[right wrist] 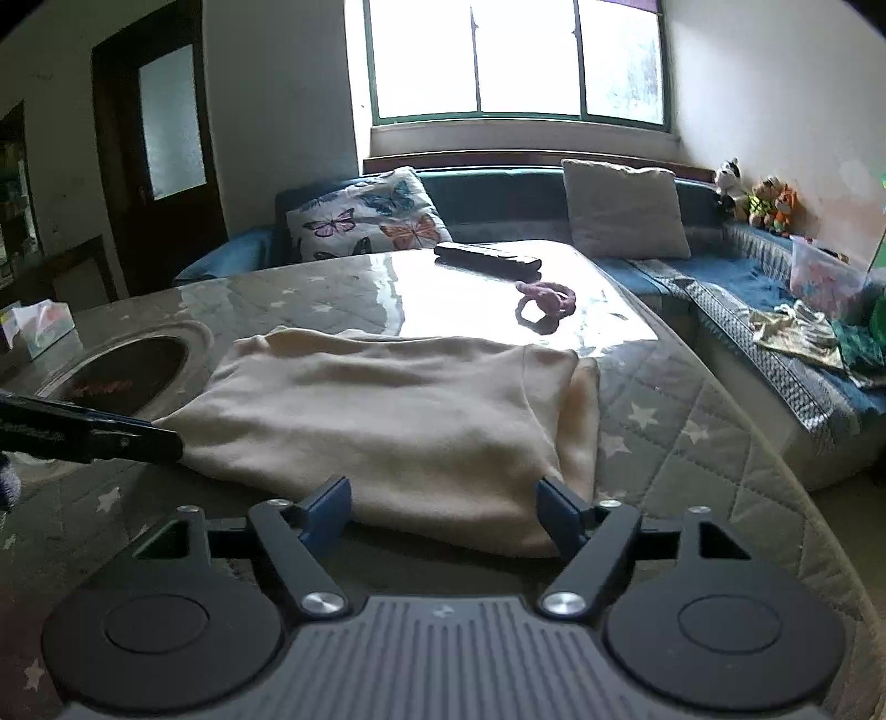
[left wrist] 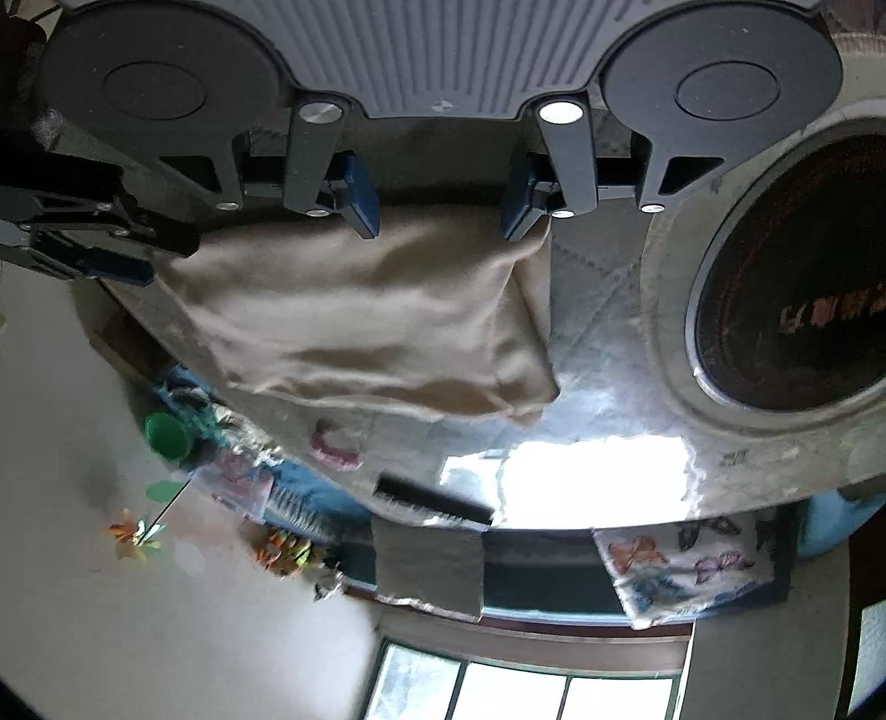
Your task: Fold clothes
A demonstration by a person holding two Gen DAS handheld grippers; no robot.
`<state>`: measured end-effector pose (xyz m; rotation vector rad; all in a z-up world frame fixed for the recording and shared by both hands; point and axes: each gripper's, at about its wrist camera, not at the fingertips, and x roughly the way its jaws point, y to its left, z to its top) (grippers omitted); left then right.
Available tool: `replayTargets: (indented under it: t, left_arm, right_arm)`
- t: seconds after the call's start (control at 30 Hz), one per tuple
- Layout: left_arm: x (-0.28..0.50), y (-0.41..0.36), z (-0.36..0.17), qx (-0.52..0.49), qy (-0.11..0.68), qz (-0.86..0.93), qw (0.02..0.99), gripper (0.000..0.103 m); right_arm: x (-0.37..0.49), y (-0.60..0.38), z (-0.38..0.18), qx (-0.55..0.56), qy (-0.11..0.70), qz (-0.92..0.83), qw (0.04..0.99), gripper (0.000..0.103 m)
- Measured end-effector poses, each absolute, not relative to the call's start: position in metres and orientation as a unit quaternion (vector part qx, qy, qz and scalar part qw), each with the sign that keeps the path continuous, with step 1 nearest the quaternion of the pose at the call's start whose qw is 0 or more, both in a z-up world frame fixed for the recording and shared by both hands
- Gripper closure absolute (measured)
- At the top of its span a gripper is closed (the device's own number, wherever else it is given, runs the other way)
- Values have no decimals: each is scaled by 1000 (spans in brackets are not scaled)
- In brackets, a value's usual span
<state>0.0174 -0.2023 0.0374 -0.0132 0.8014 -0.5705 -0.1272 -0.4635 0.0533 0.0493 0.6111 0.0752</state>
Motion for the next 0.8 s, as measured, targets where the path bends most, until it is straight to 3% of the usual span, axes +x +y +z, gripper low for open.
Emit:
replayTargets:
  t: [0.1, 0.27, 0.57, 0.8]
  left_arm:
    - [13, -201, 37, -2, 388, -265, 883, 43]
    - [3, -200, 43, 7, 376, -259, 890, 18]
    - [-11, -199, 47, 20, 362, -259, 895, 0]
    - [-21, -195, 48, 27, 354, -260, 898, 0]
  right_arm:
    - [-129, -462, 52, 30, 302, 37, 952, 26]
    - [-136, -460, 53, 33, 303, 30, 952, 17]
    - [-147, -453, 53, 26, 302, 18, 953, 6]
    - [-157, -446, 52, 23, 298, 9, 954, 0]
